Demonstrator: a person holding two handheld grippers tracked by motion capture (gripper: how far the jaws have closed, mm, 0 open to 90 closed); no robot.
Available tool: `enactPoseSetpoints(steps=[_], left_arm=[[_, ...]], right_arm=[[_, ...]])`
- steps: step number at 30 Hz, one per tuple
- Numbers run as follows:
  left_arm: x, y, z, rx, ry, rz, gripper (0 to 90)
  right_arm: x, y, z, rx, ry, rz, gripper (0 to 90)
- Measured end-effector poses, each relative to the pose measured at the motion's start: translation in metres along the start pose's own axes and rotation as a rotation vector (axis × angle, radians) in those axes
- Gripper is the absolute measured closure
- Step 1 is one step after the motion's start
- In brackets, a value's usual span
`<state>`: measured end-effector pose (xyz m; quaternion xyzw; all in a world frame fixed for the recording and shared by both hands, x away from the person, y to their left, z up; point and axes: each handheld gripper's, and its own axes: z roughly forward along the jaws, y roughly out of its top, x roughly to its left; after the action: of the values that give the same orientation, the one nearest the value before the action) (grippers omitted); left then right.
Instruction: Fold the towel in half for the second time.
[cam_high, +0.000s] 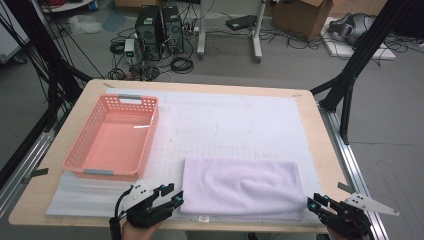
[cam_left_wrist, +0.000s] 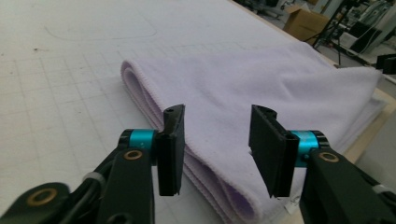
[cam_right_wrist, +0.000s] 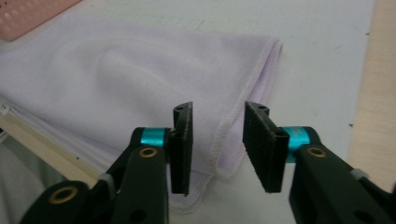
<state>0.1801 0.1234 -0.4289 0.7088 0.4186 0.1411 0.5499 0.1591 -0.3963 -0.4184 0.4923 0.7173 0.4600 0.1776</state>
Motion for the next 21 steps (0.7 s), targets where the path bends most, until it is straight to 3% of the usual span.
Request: enactPoseSetpoints(steps=[4, 7, 9, 12, 15, 21], left_arm=[[-0.005, -0.005, 0.006, 0.046, -0.006, -0.009, 52.7], [-0.007, -0.007, 0.015, 0.099, -0.008, -0.013, 55.7], [-0.007, -0.010, 0.021, 0.147, -0.009, -0.021, 63.6], [-0.008, -0.013, 0.026, 0.202, 0.020, -0.009, 86.5], [-0.006, -0.009, 0.022, 0.185, 0.019, -0.021, 87.8], [-0.001, -0.002, 0.002, 0.144, 0.007, -0.042, 87.9]], right_arm=[[0.000, -0.001, -0.008, -0.023, -0.010, 0.015, 57.3], [0.001, -0.005, -0.002, 0.027, -0.033, 0.007, 58.2], [0.001, -0.008, 0.004, 0.062, -0.033, 0.013, 66.4], [0.000, -0.010, 0.010, 0.096, -0.007, 0.012, 81.7], [0.003, -0.010, 0.010, 0.111, 0.000, -0.017, 84.9], [0.012, -0.004, -0.005, 0.069, 0.042, -0.002, 84.9]])
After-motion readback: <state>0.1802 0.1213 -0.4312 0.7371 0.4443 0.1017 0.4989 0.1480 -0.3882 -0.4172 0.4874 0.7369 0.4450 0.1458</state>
